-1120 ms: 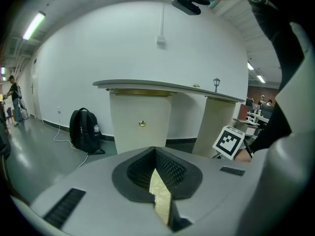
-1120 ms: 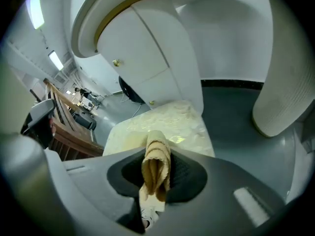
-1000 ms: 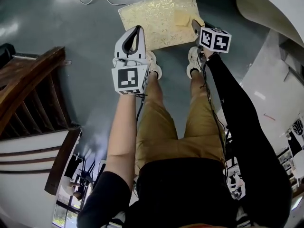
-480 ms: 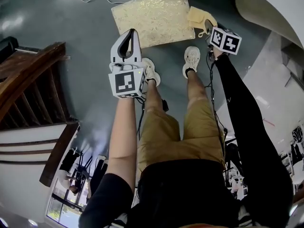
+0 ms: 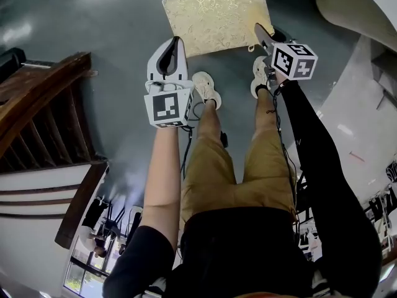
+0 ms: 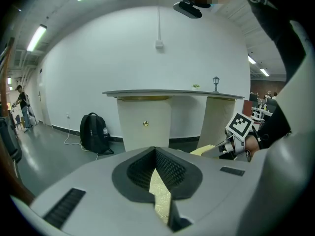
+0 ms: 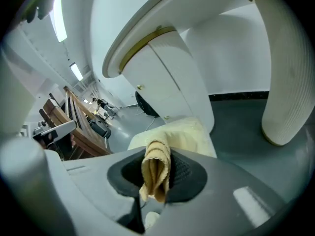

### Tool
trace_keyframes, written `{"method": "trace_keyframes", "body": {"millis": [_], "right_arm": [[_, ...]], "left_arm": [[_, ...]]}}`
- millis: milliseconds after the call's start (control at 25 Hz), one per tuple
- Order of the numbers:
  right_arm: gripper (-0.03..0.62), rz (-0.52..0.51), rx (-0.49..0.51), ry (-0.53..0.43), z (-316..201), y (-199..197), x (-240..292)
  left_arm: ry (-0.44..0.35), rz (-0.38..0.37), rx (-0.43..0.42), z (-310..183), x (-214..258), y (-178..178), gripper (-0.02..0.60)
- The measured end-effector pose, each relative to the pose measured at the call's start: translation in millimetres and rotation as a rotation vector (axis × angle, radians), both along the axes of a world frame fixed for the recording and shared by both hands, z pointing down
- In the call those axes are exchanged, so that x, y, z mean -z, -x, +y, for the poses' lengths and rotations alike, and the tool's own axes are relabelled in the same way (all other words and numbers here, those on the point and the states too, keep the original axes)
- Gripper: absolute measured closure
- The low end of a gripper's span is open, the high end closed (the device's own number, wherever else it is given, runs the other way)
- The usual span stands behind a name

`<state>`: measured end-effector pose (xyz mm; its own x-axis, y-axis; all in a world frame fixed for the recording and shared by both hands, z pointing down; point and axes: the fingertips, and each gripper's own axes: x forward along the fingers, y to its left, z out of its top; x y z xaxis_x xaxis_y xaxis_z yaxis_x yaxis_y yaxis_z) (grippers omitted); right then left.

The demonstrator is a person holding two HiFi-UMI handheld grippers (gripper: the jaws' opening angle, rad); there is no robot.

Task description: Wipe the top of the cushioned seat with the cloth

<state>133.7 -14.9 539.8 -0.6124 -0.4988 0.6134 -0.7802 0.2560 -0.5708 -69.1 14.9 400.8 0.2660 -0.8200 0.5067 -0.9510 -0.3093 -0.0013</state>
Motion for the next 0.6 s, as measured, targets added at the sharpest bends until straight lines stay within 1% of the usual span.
{"method": "trace_keyframes", "body": {"millis": [120, 240, 320, 400, 480, 520, 600], "right_arm": [[0.533, -0.064, 0.052, 0.000, 16, 68, 10], [0.533, -0.118, 0.138, 0.016, 38, 143, 16], [0.533, -0.156, 0.201, 0.044, 53, 190, 14], [0.533, -0.184, 0.260, 0.089, 69, 229, 5], [0.533, -0.193, 0.289, 0.156, 83, 256, -9], [0.533, -0.176, 0.289, 0.193, 89, 264, -20], [0.533, -0.094, 0.281, 0.249, 97, 267, -42]], "left_arm": [[0.002, -0.001, 0.006, 15, 4, 29, 0.574], [0.007, 0.000, 0.023, 30, 7, 61, 0.574], [0.011, 0.002, 0.042, 36, 6, 82, 0.574], [0.012, 0.004, 0.060, 41, 4, 97, 0.575], [0.014, 0.007, 0.076, 46, 2, 108, 0.574], [0.016, 0.010, 0.086, 50, 0, 112, 0.574], [0.021, 0.018, 0.100, 56, -3, 117, 0.574]]}}
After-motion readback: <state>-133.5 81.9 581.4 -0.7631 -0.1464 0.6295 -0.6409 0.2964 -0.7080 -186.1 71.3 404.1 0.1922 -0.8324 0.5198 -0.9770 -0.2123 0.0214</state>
